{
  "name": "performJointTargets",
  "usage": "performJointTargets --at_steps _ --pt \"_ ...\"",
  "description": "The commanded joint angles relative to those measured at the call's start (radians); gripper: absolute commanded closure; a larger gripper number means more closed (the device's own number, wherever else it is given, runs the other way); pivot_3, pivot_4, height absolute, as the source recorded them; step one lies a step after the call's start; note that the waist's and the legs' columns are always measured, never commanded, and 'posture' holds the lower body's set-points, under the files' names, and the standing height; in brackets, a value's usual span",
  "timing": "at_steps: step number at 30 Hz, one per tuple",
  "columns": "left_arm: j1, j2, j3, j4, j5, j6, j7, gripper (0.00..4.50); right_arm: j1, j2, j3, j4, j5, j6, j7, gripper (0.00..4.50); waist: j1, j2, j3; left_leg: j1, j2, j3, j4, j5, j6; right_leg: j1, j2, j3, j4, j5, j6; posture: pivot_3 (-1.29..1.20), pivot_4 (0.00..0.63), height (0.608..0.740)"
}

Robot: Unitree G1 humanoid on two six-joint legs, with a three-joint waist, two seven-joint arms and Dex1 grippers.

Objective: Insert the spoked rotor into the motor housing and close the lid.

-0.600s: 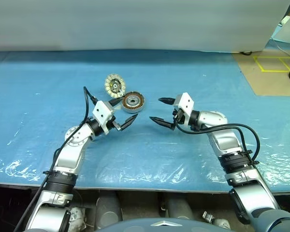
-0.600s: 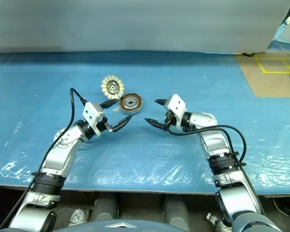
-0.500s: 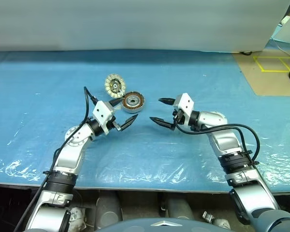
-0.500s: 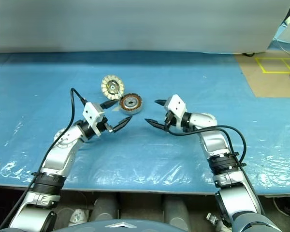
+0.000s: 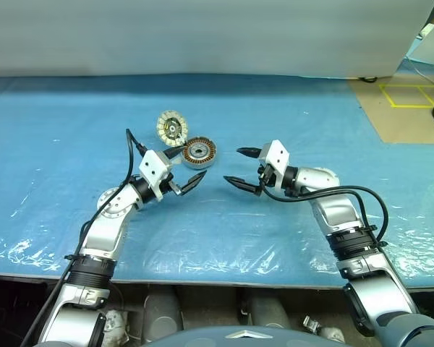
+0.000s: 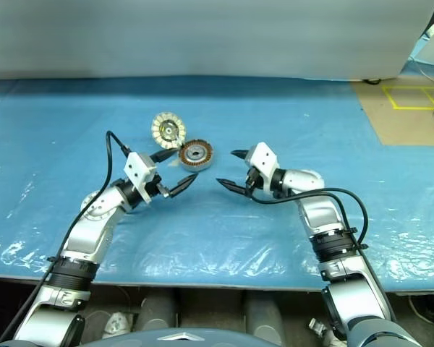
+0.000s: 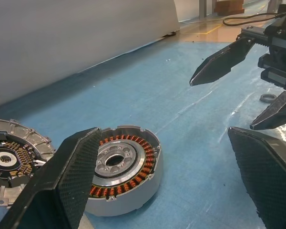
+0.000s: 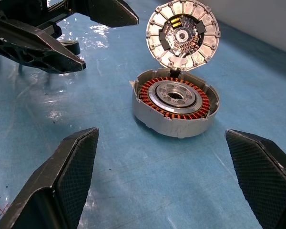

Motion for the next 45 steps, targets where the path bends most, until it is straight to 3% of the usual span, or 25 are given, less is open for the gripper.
performJointTargets --at_steps 1,28,38,45 --pt "-0.002 0.000 -0.003 -0.012 -0.012 -0.014 -0.013 0.02 -0.007 -0.010 -0.008 -0.037 0.000 -0.021 -0.005 0.00 0.000 0.000 0.000 0.000 0.000 0.000 0.000 0.000 0.000 0.000 0.000 0.000 0.000 0.000 0.000 0.00 0.150 0.740" --pt "0.055 0.030 0.026 -0.097 -0.119 0.070 -0.061 0.02 -0.050 0.006 -0.007 -0.005 -0.005 -0.062 -0.027 0.00 -0.001 0.000 0.000 0.000 0.000 0.000 0.000 0.000 0.000 0.000 0.000 0.000 0.000 0.000 0.000 0.00 0.150 0.740" --pt "0.201 0.091 0.103 -0.276 -0.170 0.131 -0.027 0.02 -0.299 0.022 0.124 0.166 -0.094 -0.082 0.111 0.00 -0.005 0.000 0.000 0.000 0.001 0.000 0.000 0.000 0.000 0.000 0.000 0.000 0.000 0.000 0.000 0.00 0.150 0.740" --pt "0.307 0.133 0.145 -0.354 -0.202 0.160 -0.028 0.02 -0.574 0.036 0.310 0.458 -0.315 -0.252 0.213 0.00 -0.007 0.000 0.000 -0.001 0.001 0.000 0.000 0.000 0.000 -0.001 0.000 -0.001 0.000 0.000 0.000 0.00 0.150 0.740"
